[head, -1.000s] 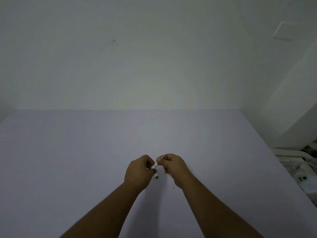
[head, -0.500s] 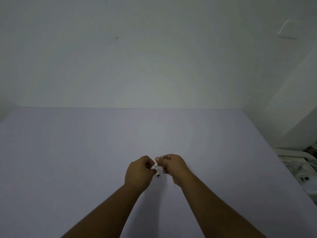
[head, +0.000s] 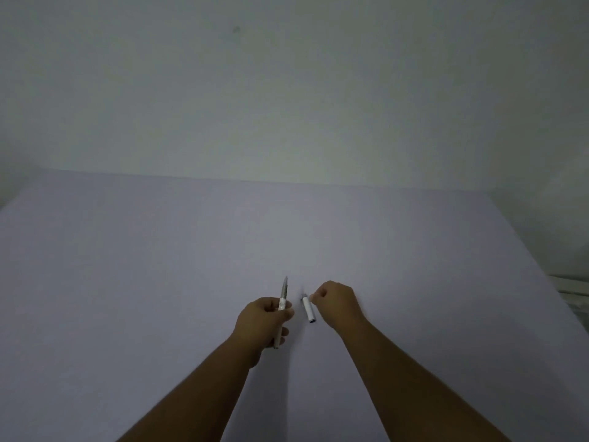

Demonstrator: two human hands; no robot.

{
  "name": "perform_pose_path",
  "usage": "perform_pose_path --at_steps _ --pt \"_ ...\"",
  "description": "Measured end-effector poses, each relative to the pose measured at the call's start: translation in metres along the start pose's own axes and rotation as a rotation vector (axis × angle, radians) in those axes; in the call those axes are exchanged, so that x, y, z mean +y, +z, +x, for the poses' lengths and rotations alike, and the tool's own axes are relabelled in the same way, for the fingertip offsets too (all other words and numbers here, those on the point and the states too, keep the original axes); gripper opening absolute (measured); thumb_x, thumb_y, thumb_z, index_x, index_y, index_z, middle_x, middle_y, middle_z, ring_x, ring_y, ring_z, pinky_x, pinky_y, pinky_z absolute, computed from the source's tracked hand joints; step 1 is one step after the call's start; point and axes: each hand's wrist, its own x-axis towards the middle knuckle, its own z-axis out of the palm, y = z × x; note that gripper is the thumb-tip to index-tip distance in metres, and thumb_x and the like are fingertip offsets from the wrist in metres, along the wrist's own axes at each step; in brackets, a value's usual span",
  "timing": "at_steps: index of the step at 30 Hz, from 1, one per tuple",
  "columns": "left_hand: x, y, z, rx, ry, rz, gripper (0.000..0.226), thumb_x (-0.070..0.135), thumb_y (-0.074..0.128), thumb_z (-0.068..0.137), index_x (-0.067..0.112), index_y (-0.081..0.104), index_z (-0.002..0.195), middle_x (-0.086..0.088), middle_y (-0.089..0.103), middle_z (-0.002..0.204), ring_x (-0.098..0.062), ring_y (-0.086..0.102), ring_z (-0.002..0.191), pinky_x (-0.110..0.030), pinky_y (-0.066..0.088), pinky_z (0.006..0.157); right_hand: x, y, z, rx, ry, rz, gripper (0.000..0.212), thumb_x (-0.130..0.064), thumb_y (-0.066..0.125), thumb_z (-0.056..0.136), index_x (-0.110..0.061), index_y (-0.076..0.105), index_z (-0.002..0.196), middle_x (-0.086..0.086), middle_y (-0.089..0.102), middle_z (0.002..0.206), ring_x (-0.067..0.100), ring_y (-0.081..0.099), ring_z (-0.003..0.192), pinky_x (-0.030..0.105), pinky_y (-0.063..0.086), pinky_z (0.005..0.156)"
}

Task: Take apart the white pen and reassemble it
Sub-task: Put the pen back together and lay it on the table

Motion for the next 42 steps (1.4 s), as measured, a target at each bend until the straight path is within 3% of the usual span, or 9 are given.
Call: perform_pose_path --at_steps 6,12,14,15,17,20,23,29,42 --pt "-0.005 -0.002 0.016 -0.050 -0.108 -0.115 0.011 0.012 0.065 0.081 0.013 0.070 0.091 -0.009 0.067 0.081 -0.024 0.064 0.068 -0.028 0.053 0.053 -0.001 0.028 0.013 0.060 0.001 -0.127 0.028 -0.031 0.057 0.086 -0.005 0.061 0.095 0.018 0.068 0.102 0.034 0.064 0.095 0.035 0.052 0.077" --pt "-0.009 -0.004 0.024 -0.055 -0.129 -0.099 0.013 0.007 0.063 0.081 0.012 0.073 0.088 -0.009 0.068 0.076 -0.022 0.064 0.063 -0.025 0.054 0.050 0.000 0.037 0.013 0.054 0.020 -0.031 0.027 -0.027 0.054 0.089 -0.004 0.058 0.102 0.018 0.067 0.106 0.034 0.065 0.096 0.041 0.055 0.083" --pt "-0.012 -0.005 0.025 -0.062 -0.121 -0.077 0.013 0.007 0.064 0.081 0.012 0.073 0.090 -0.009 0.068 0.075 -0.021 0.064 0.062 -0.025 0.053 0.050 -0.002 0.035 0.015 0.047 0.036 0.025 0.024 -0.026 0.056 0.088 -0.005 0.063 0.098 0.015 0.069 0.099 0.033 0.065 0.095 0.030 0.054 0.081" --pt "-0.012 -0.005 0.025 -0.067 -0.117 -0.063 0.012 0.008 0.065 0.081 0.012 0.073 0.090 -0.008 0.068 0.075 -0.020 0.064 0.061 -0.025 0.054 0.049 -0.002 0.033 0.016 0.038 0.028 0.061 0.020 -0.026 0.055 0.088 -0.009 0.065 0.084 0.011 0.069 0.086 0.031 0.066 0.089 0.021 0.051 0.072" --pt "-0.013 -0.006 0.023 -0.071 -0.109 -0.040 0.011 0.009 0.066 0.082 0.014 0.073 0.088 -0.008 0.069 0.077 -0.019 0.065 0.061 -0.025 0.054 0.049 -0.007 0.024 0.017 0.026 0.030 0.202 0.033 -0.026 0.053 0.090 -0.014 0.062 0.060 0.006 0.065 0.064 0.024 0.063 0.070 0.016 0.046 0.058" --pt "-0.011 -0.005 0.019 -0.079 -0.095 -0.004 0.012 0.010 0.066 0.082 0.014 0.073 0.092 -0.007 0.069 0.078 -0.018 0.064 0.061 -0.025 0.055 0.052 -0.017 0.008 0.017 0.000 0.108 0.697 0.026 -0.018 0.058 0.089 -0.014 0.064 0.064 0.008 0.066 0.067 0.010 0.060 0.055 0.021 0.053 0.059" --pt "-0.008 -0.003 0.014 -0.090 -0.084 0.039 0.015 0.012 0.066 0.083 0.014 0.072 0.096 -0.005 0.067 0.078 -0.017 0.062 0.061 -0.024 0.053 0.051 -0.024 -0.007 0.016 -0.025 0.140 0.935 0.015 -0.012 0.056 0.090 -0.007 0.064 0.078 0.009 0.064 0.074 0.013 0.060 0.062 0.023 0.050 0.059" --pt "-0.003 0.000 0.002 -0.110 -0.045 0.077 0.016 0.012 0.065 0.084 0.014 0.071 0.099 -0.003 0.066 0.079 -0.016 0.062 0.062 -0.024 0.053 0.053 -0.028 -0.015 0.002 -0.116 0.097 0.937 0.020 -0.007 0.058 0.087 -0.008 0.065 0.069 0.008 0.065 0.068 0.013 0.059 0.058 0.024 0.049 0.060" --pt "0.000 0.006 -0.018 -0.121 -0.005 0.045 0.015 0.010 0.066 0.083 0.005 0.070 0.096 -0.010 0.065 0.076 -0.019 0.062 0.059 -0.026 0.052 0.050 -0.021 -0.022 -0.031 -0.240 0.041 0.810 0.012 -0.008 0.066 0.082 -0.007 0.068 0.070 0.006 0.065 0.065 0.012 0.057 0.054 0.017 0.054 0.052"
